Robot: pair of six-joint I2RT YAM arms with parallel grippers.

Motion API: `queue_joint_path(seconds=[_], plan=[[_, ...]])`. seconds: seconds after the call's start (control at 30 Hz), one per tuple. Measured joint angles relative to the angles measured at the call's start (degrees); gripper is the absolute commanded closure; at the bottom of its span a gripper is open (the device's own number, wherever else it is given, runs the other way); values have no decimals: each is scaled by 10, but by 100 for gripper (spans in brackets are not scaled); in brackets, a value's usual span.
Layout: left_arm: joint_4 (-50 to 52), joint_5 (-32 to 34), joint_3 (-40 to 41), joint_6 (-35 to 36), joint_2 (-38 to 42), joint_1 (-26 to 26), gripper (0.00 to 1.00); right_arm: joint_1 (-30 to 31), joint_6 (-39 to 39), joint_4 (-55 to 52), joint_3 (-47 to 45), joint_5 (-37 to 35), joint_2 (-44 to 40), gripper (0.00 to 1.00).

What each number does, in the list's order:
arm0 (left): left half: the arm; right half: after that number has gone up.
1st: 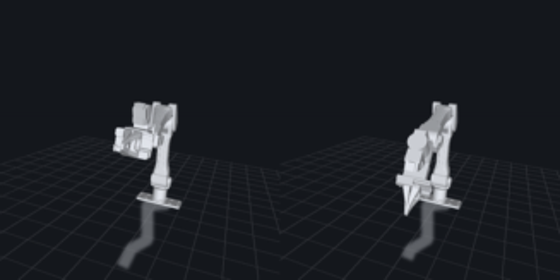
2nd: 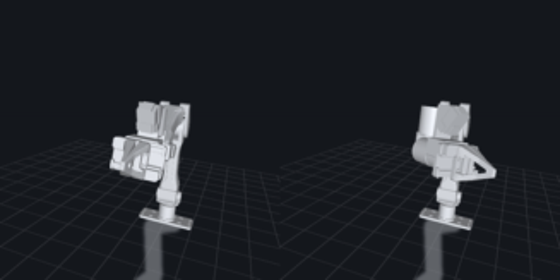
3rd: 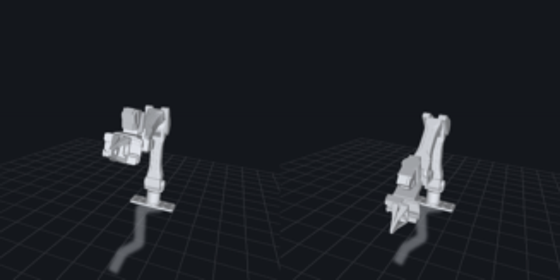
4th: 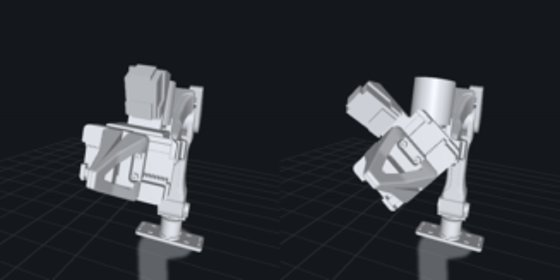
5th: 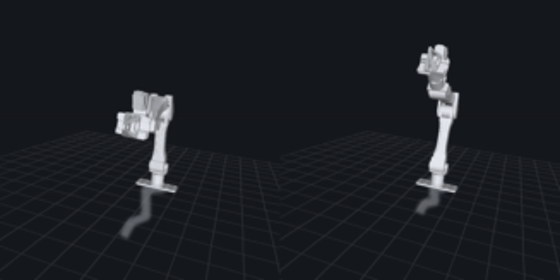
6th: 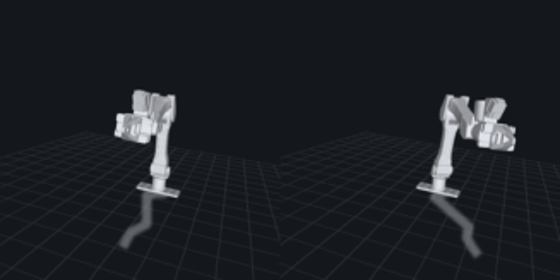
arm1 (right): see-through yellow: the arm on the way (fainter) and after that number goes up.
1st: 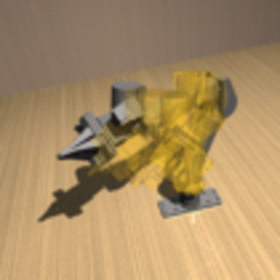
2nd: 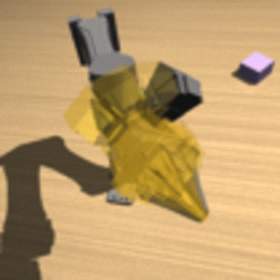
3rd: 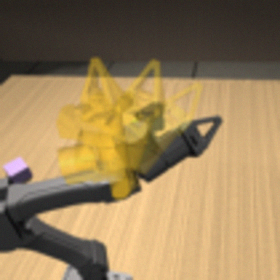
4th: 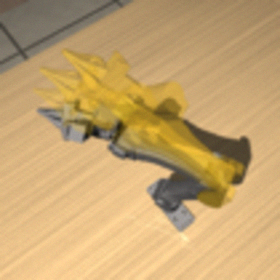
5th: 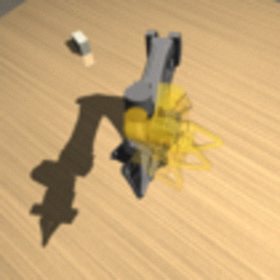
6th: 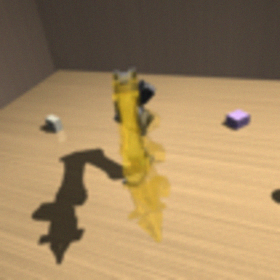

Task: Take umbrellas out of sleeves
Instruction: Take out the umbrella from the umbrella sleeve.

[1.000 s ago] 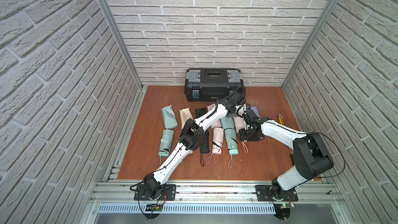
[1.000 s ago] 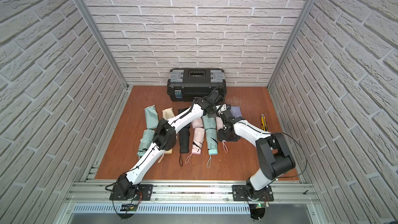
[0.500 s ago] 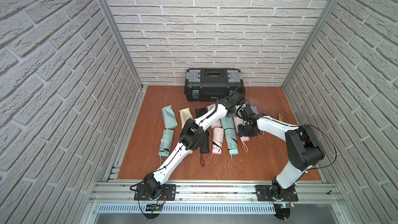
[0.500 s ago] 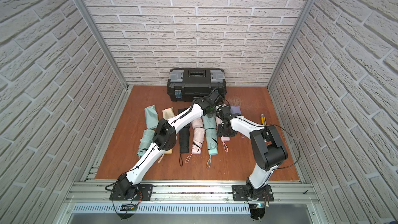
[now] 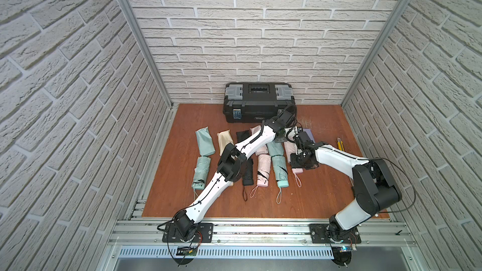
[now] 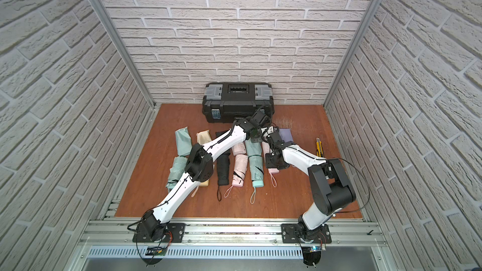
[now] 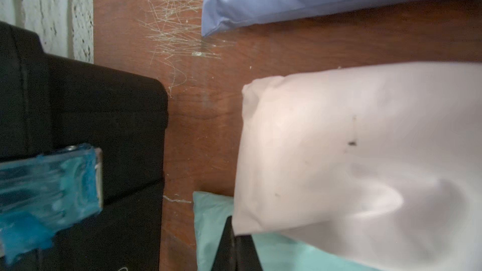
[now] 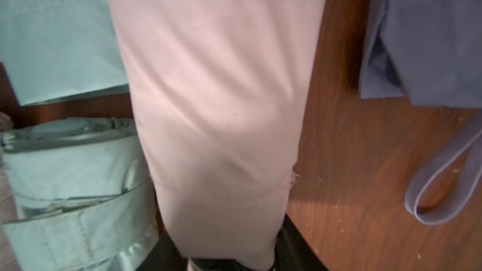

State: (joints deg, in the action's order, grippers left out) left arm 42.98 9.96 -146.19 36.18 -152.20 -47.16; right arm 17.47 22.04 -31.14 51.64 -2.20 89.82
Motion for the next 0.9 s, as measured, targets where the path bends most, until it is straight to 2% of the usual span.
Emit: queue_joint_path(seconds=[0.33, 0.5, 0.67, 0.7, 0.73, 0.9], plan=[[17, -21, -20, 0, 0, -2, 100, 0, 20, 15, -69, 15, -111, 52], [23, -25, -20, 0, 0, -2, 100, 0, 30, 25, -96, 21, -136, 51], [17, -17, -24, 0, 0, 5, 100, 0, 37, -12, -132, 24, -146, 51], [16, -19, -24, -1, 0, 5, 92, 0, 38, -19, -136, 25, -146, 51], [16, -24, -24, -2, 0, 6, 89, 0, 40, -27, -138, 24, -146, 51], [14, -58, -21, -9, 2, 6, 88, 0, 44, -35, -137, 24, -144, 51]])
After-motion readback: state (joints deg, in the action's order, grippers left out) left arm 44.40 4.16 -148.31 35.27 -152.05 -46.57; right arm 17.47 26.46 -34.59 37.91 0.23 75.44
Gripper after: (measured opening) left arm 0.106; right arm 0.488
